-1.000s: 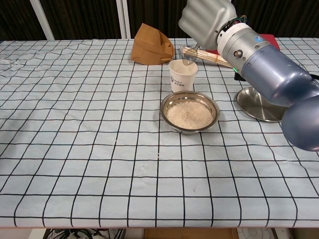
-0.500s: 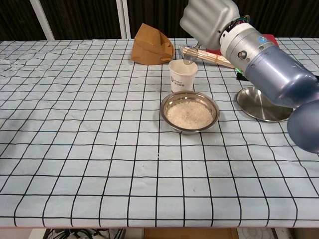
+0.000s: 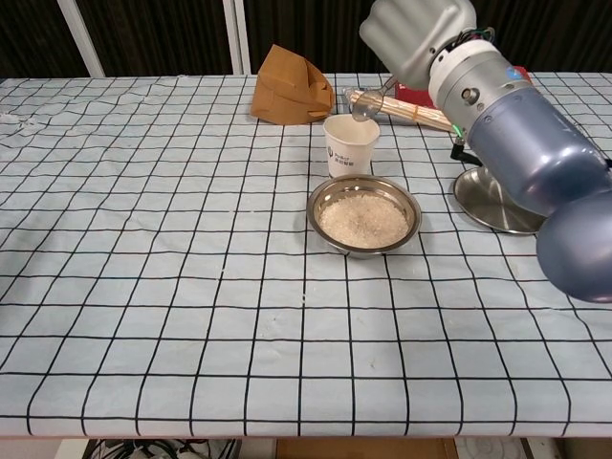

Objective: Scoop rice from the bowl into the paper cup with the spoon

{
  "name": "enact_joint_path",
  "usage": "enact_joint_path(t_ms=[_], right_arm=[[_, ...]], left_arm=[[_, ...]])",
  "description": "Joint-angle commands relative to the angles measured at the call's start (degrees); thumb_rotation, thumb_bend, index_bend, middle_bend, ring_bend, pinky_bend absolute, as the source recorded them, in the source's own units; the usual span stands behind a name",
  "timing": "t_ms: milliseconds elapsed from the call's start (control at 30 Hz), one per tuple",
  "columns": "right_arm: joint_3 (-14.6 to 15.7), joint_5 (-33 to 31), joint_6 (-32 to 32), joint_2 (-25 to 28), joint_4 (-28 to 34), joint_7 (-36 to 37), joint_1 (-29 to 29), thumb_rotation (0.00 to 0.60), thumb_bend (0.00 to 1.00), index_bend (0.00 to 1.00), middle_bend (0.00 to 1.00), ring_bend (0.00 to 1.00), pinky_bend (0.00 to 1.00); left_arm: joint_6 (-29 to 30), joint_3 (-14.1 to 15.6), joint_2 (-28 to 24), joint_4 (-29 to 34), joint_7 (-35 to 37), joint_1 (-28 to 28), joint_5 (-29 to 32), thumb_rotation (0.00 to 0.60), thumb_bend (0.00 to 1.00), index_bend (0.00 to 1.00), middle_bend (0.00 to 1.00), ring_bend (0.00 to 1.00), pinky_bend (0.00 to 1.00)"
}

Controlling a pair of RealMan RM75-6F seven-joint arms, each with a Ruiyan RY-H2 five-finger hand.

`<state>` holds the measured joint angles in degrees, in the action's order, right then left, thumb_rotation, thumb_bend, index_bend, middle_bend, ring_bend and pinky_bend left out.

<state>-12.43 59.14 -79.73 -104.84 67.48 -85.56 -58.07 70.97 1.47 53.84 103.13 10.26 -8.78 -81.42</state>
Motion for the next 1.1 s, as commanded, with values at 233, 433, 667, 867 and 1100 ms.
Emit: enact_joint_path(t_ms=[233,433,667,867,1100], right_arm=[[-3.7,-8.3,-7.1,5.8,18.9,1.6,8.5,0.600,0.48,0.66,1.00,1.00,1.00],[0.0,-11.3,-9.3,9.6,24.9,3.7,14.4,0.600,0.48,0.66,1.00,1.00,1.00],[0.8,-15.9,-8.7,9.0,22.5,8.8,18.6,0.600,0.46,0.66,1.00,1.00,1.00],[0.1,-17.6,-7.6,7.4,17.4,10.9,19.3,0.600,0.44,0.65,1.00,1.00,1.00],[-0.9,-19.2,-6.8,6.5,14.4,12.1,19.9,0.600,0.40,0.57,1.00,1.00,1.00]], left_arm=[[1.2,-0.1,0.6,-0.6,-0.8,0.4,-0.4,0.600,0.03,0.00,0.00,0.00,0.00],[1.8,0.1,1.0,-0.9,-1.5,0.6,-1.1,0.600,0.03,0.00,0.00,0.00,0.00],[2.3,0.2,1.3,-1.1,-2.0,0.9,-1.3,0.600,0.03,0.00,0.00,0.00,0.00],[2.3,0.2,1.3,-1.2,-2.0,0.9,-1.2,0.600,0.03,0.00,0.00,0.00,0.00],[2.0,0.1,1.3,-1.1,-2.2,0.8,-0.9,0.600,0.03,0.00,0.00,0.00,0.00]])
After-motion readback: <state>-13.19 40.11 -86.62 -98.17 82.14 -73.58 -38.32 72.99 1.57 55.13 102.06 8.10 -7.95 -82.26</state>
